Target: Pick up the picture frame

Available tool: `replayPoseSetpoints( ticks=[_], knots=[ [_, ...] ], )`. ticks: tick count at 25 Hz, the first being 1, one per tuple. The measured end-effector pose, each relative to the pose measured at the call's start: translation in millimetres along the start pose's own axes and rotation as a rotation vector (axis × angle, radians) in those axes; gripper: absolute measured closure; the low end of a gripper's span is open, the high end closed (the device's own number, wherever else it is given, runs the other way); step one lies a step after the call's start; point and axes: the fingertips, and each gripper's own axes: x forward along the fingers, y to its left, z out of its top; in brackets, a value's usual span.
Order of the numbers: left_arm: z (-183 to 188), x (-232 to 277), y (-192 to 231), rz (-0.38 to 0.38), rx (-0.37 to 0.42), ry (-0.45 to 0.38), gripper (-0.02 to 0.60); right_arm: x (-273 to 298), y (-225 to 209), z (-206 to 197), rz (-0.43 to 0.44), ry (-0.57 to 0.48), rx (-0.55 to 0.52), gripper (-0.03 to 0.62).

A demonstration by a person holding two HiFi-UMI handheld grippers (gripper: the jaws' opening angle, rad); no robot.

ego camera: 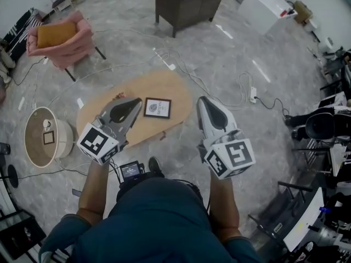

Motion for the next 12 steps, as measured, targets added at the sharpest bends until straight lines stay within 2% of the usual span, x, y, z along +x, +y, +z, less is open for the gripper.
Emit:
replayPoseSetpoints(
  ticks=[6, 12],
  knots=[
    [2.3, -0.3, 30.4, -0.009, -0.014, -0.037, 0.586, 24.4, 6.8, 7.6, -0.014, 0.004, -0.026, 0.580],
    [-0.2, -0.7, 49.4, 0.025, -0.033, -0.046, 0.584, 45.9, 6.6, 14.1, 0.016, 0.002, -0.038, 0.580]
  ],
)
